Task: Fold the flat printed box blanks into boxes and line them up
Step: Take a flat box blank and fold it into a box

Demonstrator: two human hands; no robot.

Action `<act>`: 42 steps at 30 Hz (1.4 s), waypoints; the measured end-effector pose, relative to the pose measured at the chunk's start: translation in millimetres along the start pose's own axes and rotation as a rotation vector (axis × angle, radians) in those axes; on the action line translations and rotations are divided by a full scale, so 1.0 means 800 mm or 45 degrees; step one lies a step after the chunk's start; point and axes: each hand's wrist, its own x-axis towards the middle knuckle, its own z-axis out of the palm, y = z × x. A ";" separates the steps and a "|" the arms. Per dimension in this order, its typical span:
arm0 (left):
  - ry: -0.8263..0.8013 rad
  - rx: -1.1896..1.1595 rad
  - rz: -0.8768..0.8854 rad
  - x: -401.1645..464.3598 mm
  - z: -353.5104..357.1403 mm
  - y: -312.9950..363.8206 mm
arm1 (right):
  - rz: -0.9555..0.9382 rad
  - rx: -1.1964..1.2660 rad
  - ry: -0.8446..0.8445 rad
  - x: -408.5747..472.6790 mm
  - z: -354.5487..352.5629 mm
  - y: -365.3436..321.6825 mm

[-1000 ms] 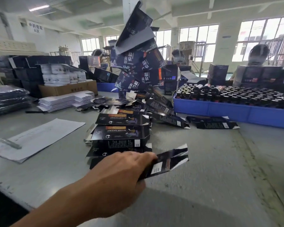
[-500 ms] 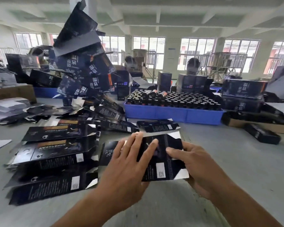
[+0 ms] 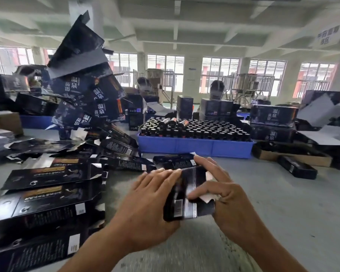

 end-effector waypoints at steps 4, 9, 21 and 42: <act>-0.104 -0.184 0.024 -0.007 0.018 0.005 | -0.023 0.171 -0.115 -0.011 0.002 0.011; 0.063 -0.106 -0.057 -0.010 0.019 -0.004 | 0.258 0.210 0.050 -0.011 0.008 0.011; 0.271 0.211 0.070 -0.008 0.015 -0.001 | 0.517 0.660 0.132 -0.020 0.006 0.015; 0.252 0.227 0.242 -0.021 0.006 -0.002 | 0.245 0.114 0.026 -0.024 0.021 0.011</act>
